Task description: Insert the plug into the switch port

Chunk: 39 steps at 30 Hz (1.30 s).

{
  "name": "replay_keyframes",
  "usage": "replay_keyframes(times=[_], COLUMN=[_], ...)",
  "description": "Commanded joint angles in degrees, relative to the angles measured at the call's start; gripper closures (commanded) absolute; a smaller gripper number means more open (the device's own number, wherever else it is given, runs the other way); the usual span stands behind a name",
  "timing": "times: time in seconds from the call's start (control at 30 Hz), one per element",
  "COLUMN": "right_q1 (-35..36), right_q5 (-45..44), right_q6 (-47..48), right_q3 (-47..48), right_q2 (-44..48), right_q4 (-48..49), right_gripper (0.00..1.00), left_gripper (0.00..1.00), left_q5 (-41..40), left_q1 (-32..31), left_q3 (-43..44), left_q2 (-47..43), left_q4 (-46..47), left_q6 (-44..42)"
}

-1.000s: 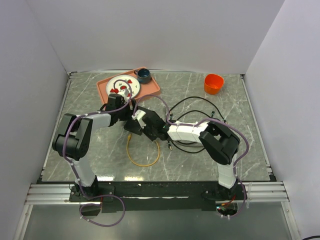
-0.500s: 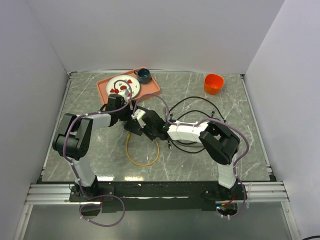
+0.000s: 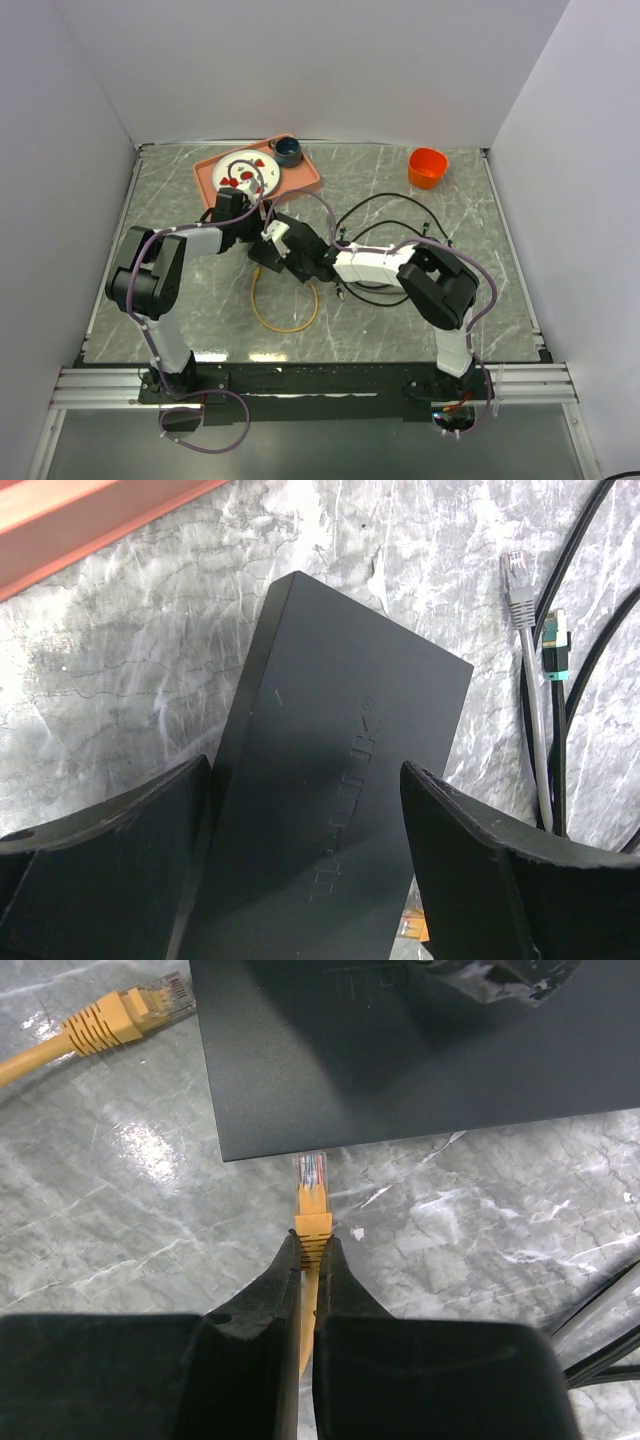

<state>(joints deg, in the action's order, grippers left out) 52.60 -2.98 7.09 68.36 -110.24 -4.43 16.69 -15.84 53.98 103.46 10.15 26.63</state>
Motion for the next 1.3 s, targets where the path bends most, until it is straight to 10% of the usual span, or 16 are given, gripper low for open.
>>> replay_keyframes(times=[0.0, 1.27], right_q1=[1.4, 3.0], right_q5=[-0.9, -3.2], right_q6=[-0.9, -2.8], right_q3=[1.0, -2.3], right_q2=[-0.9, 2.8], right_q4=[2.8, 8.1], right_gripper=[1.00, 1.00], left_gripper=[0.17, 0.17], left_q5=[1.9, 2.4], left_q1=[-0.2, -0.2], left_q3=[0.4, -2.4], left_q2=[1.0, 1.7], left_q4=[0.7, 1.1], left_q6=[1.9, 4.0])
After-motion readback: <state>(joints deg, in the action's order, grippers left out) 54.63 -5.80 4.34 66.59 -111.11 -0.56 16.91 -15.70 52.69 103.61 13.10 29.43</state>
